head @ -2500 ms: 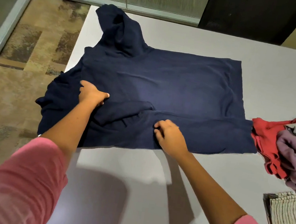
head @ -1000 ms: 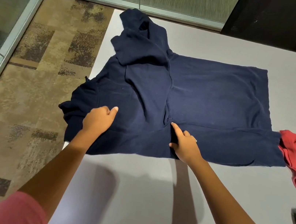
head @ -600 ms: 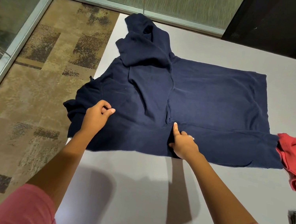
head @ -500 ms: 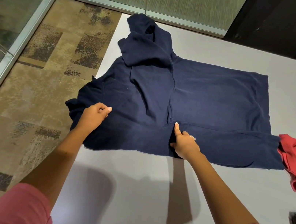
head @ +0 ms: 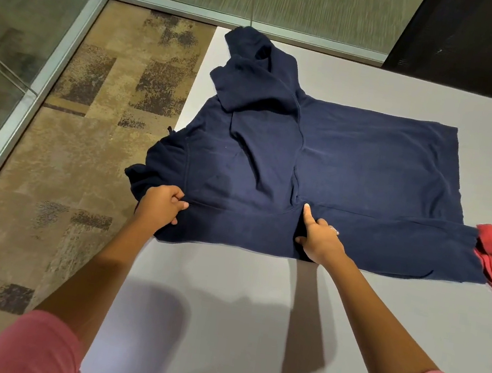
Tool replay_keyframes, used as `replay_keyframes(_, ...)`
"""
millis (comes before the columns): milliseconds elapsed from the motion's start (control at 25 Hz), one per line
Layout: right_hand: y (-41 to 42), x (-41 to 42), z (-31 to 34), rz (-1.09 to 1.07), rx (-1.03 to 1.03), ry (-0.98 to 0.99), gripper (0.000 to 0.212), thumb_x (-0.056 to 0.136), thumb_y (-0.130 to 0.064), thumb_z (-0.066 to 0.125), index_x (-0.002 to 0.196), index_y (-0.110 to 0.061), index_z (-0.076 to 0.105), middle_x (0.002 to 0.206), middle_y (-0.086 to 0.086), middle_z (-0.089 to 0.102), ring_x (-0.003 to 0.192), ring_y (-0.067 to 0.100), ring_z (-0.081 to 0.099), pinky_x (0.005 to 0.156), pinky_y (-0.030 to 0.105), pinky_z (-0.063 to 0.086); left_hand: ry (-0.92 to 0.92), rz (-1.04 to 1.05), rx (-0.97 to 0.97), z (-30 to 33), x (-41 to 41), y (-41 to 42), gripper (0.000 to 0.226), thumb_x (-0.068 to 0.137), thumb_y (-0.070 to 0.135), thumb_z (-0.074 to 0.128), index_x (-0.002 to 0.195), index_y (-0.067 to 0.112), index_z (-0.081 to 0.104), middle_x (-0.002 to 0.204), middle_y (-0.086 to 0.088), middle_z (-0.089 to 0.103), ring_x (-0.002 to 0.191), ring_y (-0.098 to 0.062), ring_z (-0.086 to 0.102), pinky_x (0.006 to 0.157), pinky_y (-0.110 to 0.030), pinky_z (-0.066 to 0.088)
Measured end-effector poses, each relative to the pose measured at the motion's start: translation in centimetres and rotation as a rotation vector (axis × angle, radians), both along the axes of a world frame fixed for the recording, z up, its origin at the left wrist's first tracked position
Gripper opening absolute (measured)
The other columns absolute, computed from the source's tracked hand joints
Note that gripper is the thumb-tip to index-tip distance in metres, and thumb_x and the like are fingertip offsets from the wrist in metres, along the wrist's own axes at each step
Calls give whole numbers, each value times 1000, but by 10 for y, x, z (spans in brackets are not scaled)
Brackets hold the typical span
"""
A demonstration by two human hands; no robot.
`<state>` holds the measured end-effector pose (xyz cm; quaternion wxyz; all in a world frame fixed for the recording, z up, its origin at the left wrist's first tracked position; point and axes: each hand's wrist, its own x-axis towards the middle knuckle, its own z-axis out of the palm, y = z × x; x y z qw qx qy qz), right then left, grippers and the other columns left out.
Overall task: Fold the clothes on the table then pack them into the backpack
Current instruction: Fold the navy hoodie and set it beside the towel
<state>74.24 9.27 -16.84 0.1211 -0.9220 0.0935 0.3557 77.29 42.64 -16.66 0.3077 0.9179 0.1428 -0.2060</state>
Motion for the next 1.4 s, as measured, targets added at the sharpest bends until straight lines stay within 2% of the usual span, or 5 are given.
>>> replay_keyframes(240,0,0,1,-31,16,-17,74,98,-29,49,153,-25,0,132,14,43,125,40,38,92,45,44,109,-23,338,7,-2,-24,17,94,18,53,109,11,50,117,-16,54,108,-40,50,77,-43,43)
replay_keyframes(480,-24,-23,-10,-196,14,-627,25,92,-20,59,112,-5,67,107,16,57,99,41,52,76,43,44,-495,-135,388,1,-24,-70,37,82,7,64,118,7,56,126,-17,52,113,-39,50,81,-49,47)
replay_keyframes(800,-89,-71,-34,211,-137,-451,89,73,-85,33,147,-35,31,158,5,20,143,41,17,102,67,24,-295,-509,447,-43,-40,-117,65,96,54,28,146,14,38,155,-17,28,140,-39,30,105,-59,32)
replay_keyframes(1120,-168,-88,-37,111,-325,-596,66,74,-8,77,132,2,50,140,26,46,126,54,42,92,69,39,-249,-407,498,-47,-40,-115,67,98,55,25,147,10,36,154,-19,28,138,-38,34,103,-61,33)
replay_keyframes(1400,-220,-87,-7,-1041,50,-1001,12,69,-1,45,78,1,53,76,15,52,67,30,48,56,39,31,-306,-410,532,-51,-41,-117,68,98,53,22,146,7,35,153,-22,28,137,-41,34,102,-63,33)
